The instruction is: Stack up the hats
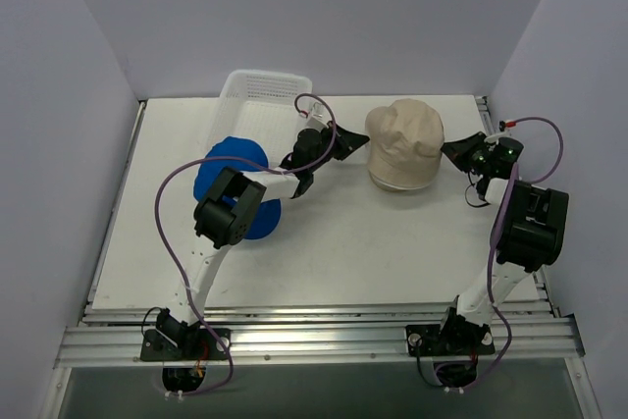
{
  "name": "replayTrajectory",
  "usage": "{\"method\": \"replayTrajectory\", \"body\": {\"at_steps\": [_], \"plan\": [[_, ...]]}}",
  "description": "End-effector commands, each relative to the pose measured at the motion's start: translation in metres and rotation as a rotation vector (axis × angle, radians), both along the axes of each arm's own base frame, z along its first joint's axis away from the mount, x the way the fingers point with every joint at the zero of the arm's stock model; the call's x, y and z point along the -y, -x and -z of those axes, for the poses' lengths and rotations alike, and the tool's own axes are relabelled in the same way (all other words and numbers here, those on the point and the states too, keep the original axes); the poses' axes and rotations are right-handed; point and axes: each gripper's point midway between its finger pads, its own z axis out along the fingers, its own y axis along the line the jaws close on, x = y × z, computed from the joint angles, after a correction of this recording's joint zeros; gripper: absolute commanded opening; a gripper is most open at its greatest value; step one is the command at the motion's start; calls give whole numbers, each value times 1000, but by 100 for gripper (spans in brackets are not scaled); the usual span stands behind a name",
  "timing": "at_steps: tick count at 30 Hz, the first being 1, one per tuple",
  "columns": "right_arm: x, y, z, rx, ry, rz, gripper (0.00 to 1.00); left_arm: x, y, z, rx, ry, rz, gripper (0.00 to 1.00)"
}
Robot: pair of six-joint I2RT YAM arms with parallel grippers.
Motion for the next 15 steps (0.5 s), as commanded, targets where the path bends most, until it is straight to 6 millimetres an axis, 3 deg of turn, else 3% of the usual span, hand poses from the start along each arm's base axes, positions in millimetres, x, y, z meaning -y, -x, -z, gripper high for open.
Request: {"method": "replayTrajectory", "body": {"at_steps": [1, 5, 15], "plan": [[4, -1, -33, 91, 46, -4, 0, 3, 2, -30, 38, 19, -14, 2], [21, 4, -36, 95, 44, 36, 0, 2, 4, -13, 5, -63, -36, 2], [21, 6, -38, 92, 49, 39, 0, -12, 6, 7, -15, -211, -109, 3]]}}
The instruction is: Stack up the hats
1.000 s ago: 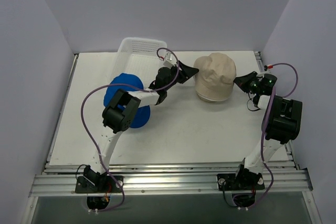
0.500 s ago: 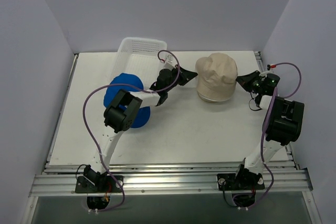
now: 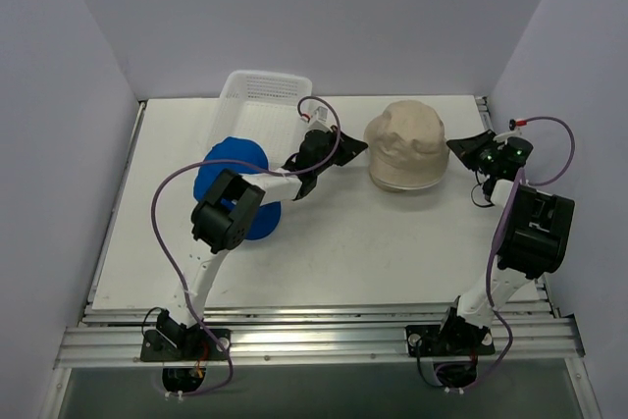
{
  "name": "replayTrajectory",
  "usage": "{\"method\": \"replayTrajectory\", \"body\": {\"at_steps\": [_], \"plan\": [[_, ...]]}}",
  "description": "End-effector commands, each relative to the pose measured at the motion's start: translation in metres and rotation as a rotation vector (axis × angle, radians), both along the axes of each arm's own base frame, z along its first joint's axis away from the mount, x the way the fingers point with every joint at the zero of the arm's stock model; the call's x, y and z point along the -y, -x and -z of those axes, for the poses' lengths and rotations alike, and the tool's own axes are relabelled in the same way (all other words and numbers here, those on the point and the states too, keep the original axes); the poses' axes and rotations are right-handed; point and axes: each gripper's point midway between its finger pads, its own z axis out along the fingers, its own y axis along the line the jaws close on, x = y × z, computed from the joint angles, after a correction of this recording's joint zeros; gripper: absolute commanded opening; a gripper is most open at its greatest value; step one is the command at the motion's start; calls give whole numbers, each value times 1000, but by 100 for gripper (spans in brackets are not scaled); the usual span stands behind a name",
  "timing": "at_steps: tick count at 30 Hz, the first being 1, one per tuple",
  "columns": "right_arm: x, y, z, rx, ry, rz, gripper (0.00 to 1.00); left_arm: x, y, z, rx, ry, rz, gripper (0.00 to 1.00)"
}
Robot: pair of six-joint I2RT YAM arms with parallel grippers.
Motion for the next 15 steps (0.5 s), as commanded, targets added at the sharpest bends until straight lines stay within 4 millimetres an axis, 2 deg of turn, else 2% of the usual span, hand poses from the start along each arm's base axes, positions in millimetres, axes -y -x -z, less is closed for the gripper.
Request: {"method": "replayTrajectory", "body": {"at_steps": [1, 9, 15], "plan": [[4, 2, -17, 47, 36, 5, 0, -9, 1, -11, 26, -82, -34, 2], [9, -1, 8, -33, 39, 32, 0, -7, 3, 5, 9, -176, -50, 2], [10, -3, 10, -61, 76, 52, 0, -8, 6, 7, 14, -191, -48, 2]]}}
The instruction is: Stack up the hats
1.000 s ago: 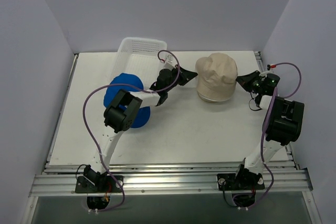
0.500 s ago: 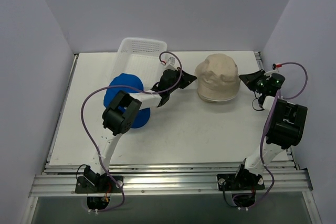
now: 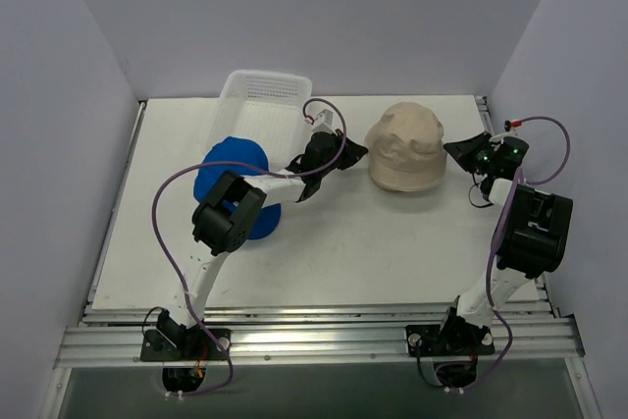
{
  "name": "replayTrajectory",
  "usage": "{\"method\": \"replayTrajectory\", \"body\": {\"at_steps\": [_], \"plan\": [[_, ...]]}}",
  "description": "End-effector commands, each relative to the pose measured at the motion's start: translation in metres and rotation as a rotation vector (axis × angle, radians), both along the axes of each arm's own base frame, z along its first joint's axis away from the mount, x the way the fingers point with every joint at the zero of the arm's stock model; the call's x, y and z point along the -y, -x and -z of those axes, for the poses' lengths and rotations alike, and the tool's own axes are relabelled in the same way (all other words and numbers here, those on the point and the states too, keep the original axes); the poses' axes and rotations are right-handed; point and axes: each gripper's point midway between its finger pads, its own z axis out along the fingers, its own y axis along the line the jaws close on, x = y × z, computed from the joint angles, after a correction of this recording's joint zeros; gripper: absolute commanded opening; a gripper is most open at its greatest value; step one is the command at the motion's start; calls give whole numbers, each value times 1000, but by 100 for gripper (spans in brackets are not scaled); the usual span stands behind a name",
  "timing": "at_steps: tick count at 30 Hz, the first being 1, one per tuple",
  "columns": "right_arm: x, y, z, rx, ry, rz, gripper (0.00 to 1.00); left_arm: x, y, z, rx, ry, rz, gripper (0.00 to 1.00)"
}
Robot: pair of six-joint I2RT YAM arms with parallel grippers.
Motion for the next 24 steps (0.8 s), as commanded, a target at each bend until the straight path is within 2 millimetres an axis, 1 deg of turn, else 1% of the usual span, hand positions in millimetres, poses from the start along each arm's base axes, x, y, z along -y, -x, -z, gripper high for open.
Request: {"method": "replayTrajectory", "body": {"at_steps": [1, 4, 5, 7, 8, 9, 10, 11, 12, 13, 14, 15, 16, 17, 18, 19, 20, 21, 22, 23, 24], "plan": [[14, -5, 0, -19, 74, 47, 0, -10, -1, -9, 6, -86, -20, 2], [14, -5, -3, -17, 78, 46, 0, -11, 0, -12, 10, -88, -16, 2], [12, -5, -7, -8, 78, 41, 0, -10, 2, -20, 20, -81, -13, 2], [10, -5, -13, -2, 88, 37, 0, -14, 4, -26, 25, -95, -13, 10], [11, -4, -22, 11, 102, 48, 6, -17, 6, -40, 40, -97, -26, 15], [11, -1, -22, -5, 103, 51, 10, -20, 6, -46, 47, -107, -38, 30], [13, -1, -26, -2, 119, 54, 17, -24, 7, -47, 48, -136, -45, 38], [15, 2, -34, -6, 133, 71, 21, -28, 7, -63, 67, -135, -67, 45], [16, 4, -38, -5, 143, 79, 24, -33, 8, -64, 60, -152, -78, 55], [17, 6, -40, -6, 151, 88, 29, -36, 8, -68, 63, -159, -87, 58], [18, 8, -48, -5, 162, 94, 31, -39, 9, -81, 78, -153, -100, 61], [21, 9, -50, -10, 173, 112, 32, -42, 9, -88, 86, -157, -105, 63], [22, 10, -51, -18, 178, 120, 35, -46, 10, -91, 85, -183, -110, 66], [24, 12, -55, -26, 192, 128, 37, -50, 13, -104, 99, -182, -117, 68], [28, 13, -56, -33, 208, 149, 38, -53, 14, -109, 108, -206, -122, 69], [28, 14, -58, -39, 219, 159, 42, -55, 17, -114, 115, -213, -122, 71], [28, 18, -62, -48, 228, 169, 44, -59, 20, -130, 134, -208, -126, 77], [29, 18, -67, -45, 245, 175, 48, -63, 24, -132, 139, -240, -123, 83], [33, 19, -70, -52, 265, 203, 61, -66, 29, -149, 157, -241, -120, 94], [26, 22, -77, -58, 280, 200, 68, -68, 32, -157, 167, -253, -112, 94], [22, 21, -88, -43, 310, 201, 75, -74, 38, -158, 175, -308, -99, 94]]}}
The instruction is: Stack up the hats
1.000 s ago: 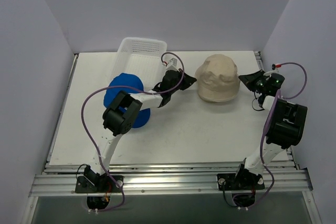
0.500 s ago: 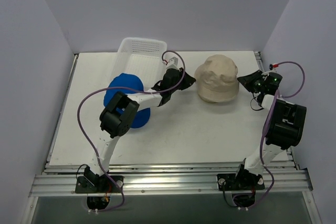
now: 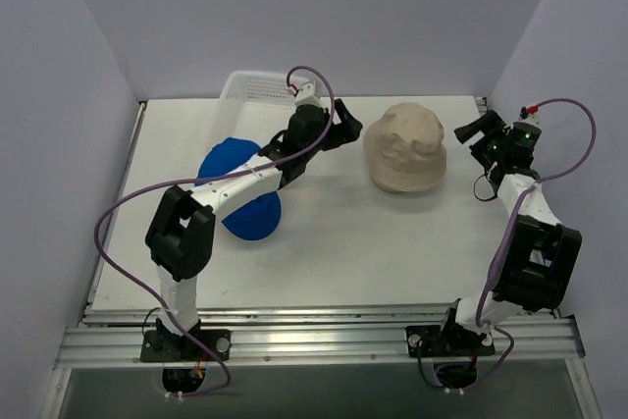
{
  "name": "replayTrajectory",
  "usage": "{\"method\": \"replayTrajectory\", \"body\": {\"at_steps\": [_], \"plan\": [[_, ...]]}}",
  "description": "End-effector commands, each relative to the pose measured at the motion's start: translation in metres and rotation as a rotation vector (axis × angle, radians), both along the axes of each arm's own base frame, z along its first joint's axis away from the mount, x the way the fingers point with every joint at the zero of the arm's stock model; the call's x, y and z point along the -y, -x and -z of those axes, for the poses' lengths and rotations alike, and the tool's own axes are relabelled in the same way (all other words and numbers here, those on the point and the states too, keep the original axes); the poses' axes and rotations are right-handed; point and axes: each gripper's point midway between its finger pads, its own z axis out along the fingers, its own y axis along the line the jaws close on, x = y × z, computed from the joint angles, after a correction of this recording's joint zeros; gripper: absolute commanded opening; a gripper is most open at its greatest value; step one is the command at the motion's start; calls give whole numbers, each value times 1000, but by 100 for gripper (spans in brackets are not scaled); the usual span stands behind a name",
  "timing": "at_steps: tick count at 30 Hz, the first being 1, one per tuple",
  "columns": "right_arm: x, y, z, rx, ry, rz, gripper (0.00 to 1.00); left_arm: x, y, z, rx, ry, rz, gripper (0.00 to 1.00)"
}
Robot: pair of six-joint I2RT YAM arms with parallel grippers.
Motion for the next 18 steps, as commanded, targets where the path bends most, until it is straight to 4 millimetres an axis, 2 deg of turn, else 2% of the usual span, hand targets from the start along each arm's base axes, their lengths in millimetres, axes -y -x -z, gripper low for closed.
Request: {"method": "replayTrajectory", "body": {"at_steps": [1, 2, 3, 4, 6, 7, 8, 9, 10, 11, 12, 13, 14, 15, 16, 17, 18], "plan": [[0, 3, -45, 21, 142, 69, 89, -19, 23, -70, 104, -90, 15, 94], [-14, 8, -53, 9, 166, 55, 93, -23, 29, -77, 113, -116, 22, 94], [-15, 9, -66, 20, 201, 65, 95, -29, 37, -84, 134, -162, 39, 94], [-13, 15, -83, 39, 237, 111, 97, -35, 49, -109, 172, -151, 57, 94], [-32, 23, -97, 42, 272, 102, 99, -46, 63, -124, 195, -184, 85, 94], [-39, 28, -119, 81, 306, 103, 100, -54, 77, -149, 233, -168, 104, 94], [-37, 35, -121, 53, 345, 152, 100, -58, 85, -156, 248, -179, 118, 94], [-58, 37, -132, 74, 360, 117, 100, -66, 93, -160, 257, -211, 132, 94], [-75, 43, -144, 89, 372, 85, 100, -78, 107, -182, 295, -199, 130, 94], [-89, 46, -148, 96, 378, 54, 100, -86, 112, -179, 298, -218, 128, 94], [-122, 51, -153, 121, 375, -23, 100, -94, 118, -180, 308, -234, 122, 94], [-140, 55, -163, 152, 369, -66, 100, -111, 132, -196, 339, -216, 98, 94], [-156, 59, -169, 183, 370, -110, 100, -120, 137, -197, 347, -219, 83, 94], [-172, 64, -175, 207, 365, -150, 100, -125, 143, -184, 336, -235, 89, 94], [-200, 77, -184, 244, 355, -216, 100, -139, 157, -197, 370, -211, 81, 94], [-213, 83, -189, 271, 347, -247, 100, -143, 164, -196, 375, -206, 84, 94], [-225, 90, -192, 289, 338, -281, 100, -145, 169, -182, 363, -212, 100, 94]]}}
